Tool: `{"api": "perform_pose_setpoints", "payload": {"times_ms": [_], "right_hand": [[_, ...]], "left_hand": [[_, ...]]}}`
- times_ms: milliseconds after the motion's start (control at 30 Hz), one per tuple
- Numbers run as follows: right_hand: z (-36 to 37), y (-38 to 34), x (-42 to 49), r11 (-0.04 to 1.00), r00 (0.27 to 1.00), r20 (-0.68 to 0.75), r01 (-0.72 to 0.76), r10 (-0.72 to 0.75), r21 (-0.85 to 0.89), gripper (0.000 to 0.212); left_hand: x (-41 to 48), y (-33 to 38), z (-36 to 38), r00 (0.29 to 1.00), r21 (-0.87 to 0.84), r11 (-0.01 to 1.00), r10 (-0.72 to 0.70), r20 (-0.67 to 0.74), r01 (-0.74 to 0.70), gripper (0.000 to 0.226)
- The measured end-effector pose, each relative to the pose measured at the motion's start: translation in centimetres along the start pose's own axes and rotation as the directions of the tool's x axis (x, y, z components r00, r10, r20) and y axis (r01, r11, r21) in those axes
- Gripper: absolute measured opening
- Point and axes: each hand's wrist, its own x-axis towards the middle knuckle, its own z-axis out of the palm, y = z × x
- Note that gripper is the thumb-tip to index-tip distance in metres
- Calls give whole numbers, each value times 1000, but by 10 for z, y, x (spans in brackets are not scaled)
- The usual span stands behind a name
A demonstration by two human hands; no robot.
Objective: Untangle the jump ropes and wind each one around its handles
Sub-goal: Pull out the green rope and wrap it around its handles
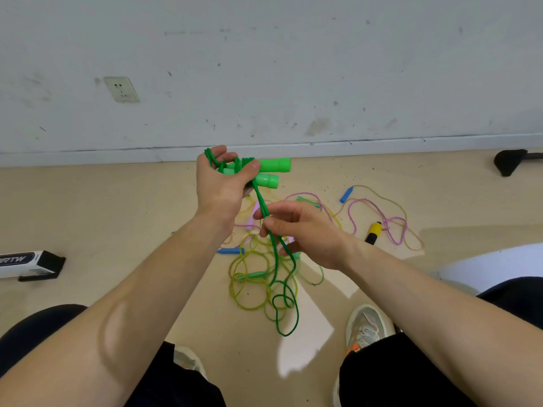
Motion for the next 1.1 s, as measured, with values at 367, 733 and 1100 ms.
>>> {"api": "perform_pose_setpoints", "payload": {"times_ms": [367,733,1100], "right_hand": [[16,2,6,974,936,-350,-118,44,-192,23],[2,7,5,946,972,-126,156,-198,-286,12],[5,31,11,992,997,-74,-28,37,120,27]], "left_hand": [[-10,-4,7,905,306,859,425,19,-410,59],[-2,-7,9,994,28,997,77,-79,-75,56],[1,-1,-2,929,-385,846,-335,155,369,32]]}}
